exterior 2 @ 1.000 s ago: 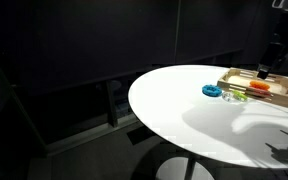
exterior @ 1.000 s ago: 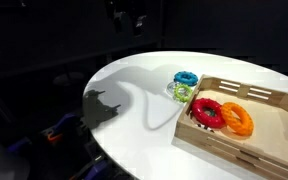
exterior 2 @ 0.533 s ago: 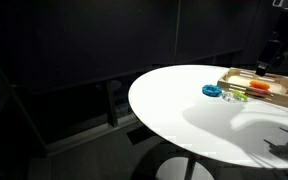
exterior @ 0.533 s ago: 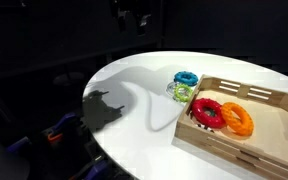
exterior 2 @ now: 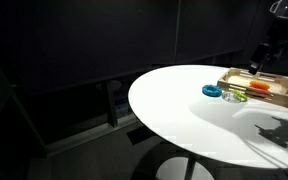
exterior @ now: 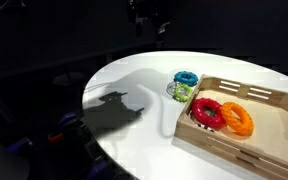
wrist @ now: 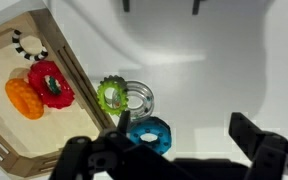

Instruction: Put the green ring onto the tray

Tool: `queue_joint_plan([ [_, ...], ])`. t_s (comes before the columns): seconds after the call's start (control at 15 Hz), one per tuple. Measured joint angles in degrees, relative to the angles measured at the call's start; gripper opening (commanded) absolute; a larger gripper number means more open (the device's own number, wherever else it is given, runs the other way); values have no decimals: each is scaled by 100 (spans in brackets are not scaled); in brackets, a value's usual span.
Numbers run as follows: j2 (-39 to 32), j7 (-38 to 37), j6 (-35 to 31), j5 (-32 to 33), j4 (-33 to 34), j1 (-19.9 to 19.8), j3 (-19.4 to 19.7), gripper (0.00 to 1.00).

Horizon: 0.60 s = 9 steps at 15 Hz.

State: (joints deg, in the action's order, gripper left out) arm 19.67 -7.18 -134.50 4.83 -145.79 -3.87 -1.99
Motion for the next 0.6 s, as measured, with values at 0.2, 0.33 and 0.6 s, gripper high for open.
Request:
queue_joint_plan([
  [0.2,-391,0,-375,135,1,-64,66,100],
  [0.33,-697,2,-574,161,12,-76,125,100],
  [0.6,-1279,16,-758,148,143,-78,261,100],
])
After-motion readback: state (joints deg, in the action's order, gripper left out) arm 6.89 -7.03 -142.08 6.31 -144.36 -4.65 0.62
